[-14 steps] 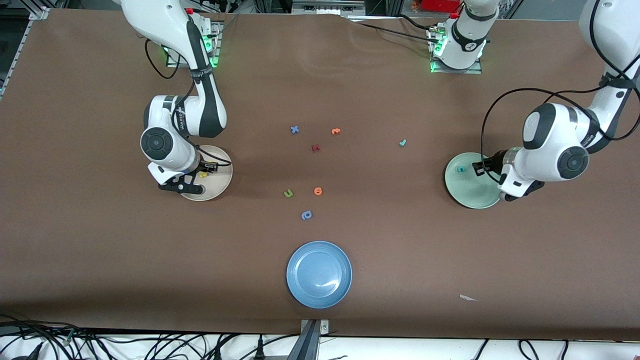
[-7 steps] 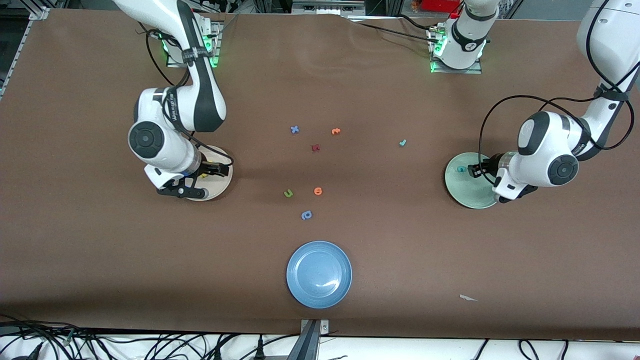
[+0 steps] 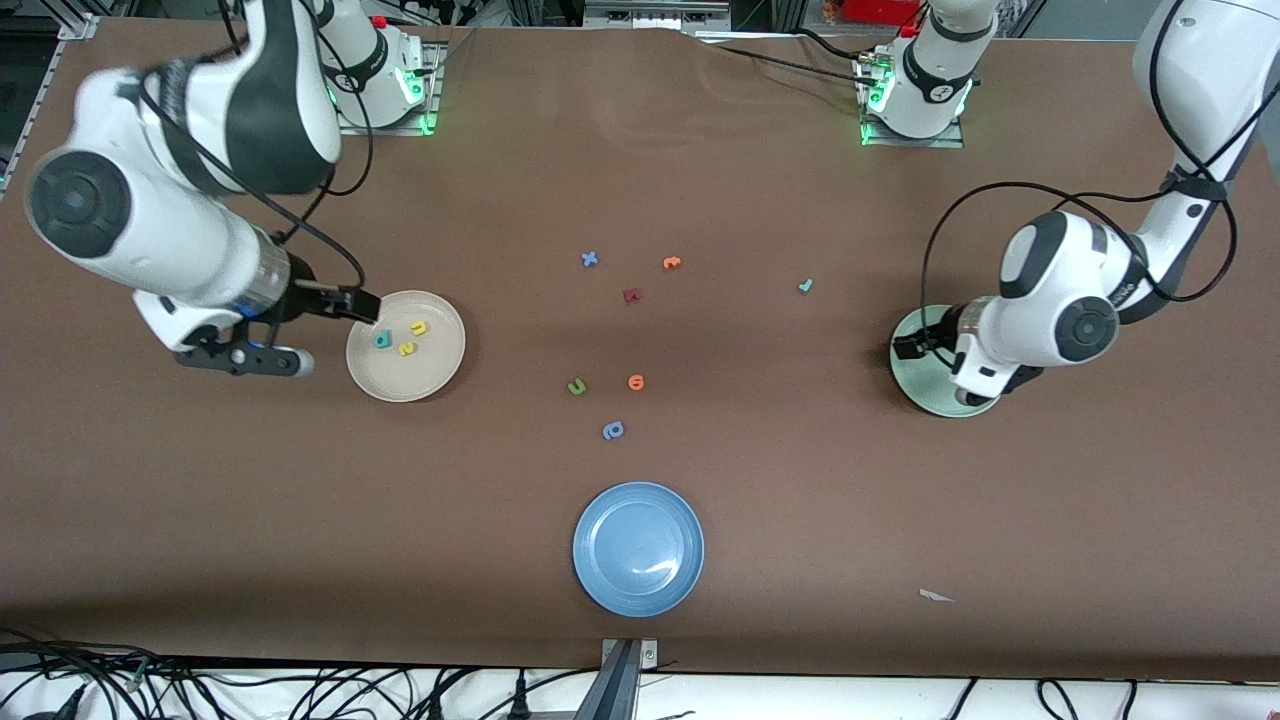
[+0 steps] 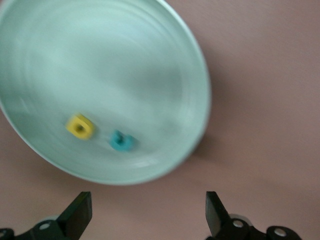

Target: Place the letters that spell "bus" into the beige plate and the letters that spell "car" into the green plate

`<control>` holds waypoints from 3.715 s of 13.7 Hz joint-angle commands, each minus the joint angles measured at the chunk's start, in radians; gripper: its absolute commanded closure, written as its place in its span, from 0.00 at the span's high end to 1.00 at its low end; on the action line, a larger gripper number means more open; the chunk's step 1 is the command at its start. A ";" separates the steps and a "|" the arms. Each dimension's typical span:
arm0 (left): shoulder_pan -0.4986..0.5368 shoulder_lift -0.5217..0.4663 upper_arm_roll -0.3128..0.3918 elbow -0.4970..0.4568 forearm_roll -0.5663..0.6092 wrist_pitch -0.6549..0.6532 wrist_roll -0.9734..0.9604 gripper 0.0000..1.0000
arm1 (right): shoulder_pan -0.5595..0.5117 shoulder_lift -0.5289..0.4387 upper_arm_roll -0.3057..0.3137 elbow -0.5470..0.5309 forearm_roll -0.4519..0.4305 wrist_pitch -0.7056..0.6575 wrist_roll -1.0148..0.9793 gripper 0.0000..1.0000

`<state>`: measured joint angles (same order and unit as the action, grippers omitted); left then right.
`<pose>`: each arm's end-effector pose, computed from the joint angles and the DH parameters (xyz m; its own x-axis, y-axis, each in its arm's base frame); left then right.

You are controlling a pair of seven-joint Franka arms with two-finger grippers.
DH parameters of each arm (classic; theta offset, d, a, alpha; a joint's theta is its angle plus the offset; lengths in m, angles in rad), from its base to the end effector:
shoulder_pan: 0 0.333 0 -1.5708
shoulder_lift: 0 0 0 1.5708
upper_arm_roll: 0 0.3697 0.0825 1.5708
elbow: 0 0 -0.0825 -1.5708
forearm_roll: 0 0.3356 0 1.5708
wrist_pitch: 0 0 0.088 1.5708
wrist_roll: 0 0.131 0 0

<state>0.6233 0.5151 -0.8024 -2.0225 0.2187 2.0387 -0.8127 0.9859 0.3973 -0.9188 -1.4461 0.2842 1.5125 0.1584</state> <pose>0.5353 -0.0537 0.2995 0.8100 0.4646 -0.3578 0.4711 -0.8789 -0.0749 0.5629 0.1705 0.5484 0.9812 -0.0929 -0.1689 -0.0842 -0.9948 0.0579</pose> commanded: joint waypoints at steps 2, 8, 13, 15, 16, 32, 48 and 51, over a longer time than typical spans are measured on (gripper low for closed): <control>-0.031 -0.015 -0.078 -0.042 -0.042 0.038 -0.146 1.00 | 0.005 -0.008 -0.072 0.130 -0.046 -0.159 -0.031 1.00; -0.126 -0.015 -0.075 -0.232 -0.024 0.333 -0.304 1.00 | -0.197 -0.118 0.177 0.093 -0.141 -0.140 -0.033 1.00; -0.139 -0.007 -0.072 -0.330 0.062 0.442 -0.397 0.98 | -0.573 -0.204 0.559 0.089 -0.243 -0.066 -0.028 1.00; -0.139 0.005 -0.072 -0.346 0.129 0.449 -0.462 0.98 | -0.662 -0.225 0.630 0.073 -0.250 -0.025 -0.034 1.00; -0.140 0.014 -0.072 -0.349 0.145 0.449 -0.485 0.98 | -0.703 -0.250 0.649 0.043 -0.247 -0.023 -0.037 1.00; -0.165 0.063 -0.063 -0.351 0.209 0.457 -0.574 0.60 | -1.052 -0.456 0.997 -0.215 -0.316 0.092 -0.039 1.00; -0.151 0.069 -0.035 -0.349 0.260 0.459 -0.572 0.49 | -0.960 -0.451 0.890 -0.214 -0.298 0.097 -0.030 1.00; -0.152 0.069 -0.037 -0.347 0.258 0.459 -0.572 0.37 | -0.957 -0.437 0.890 -0.212 -0.297 0.103 -0.017 1.00</control>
<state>0.4689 0.5703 -0.8570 -2.3713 0.4252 2.4992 -1.3656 0.0134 -0.0291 -0.0167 -1.6417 -0.0173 1.6111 0.1299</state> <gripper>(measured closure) 0.581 0.000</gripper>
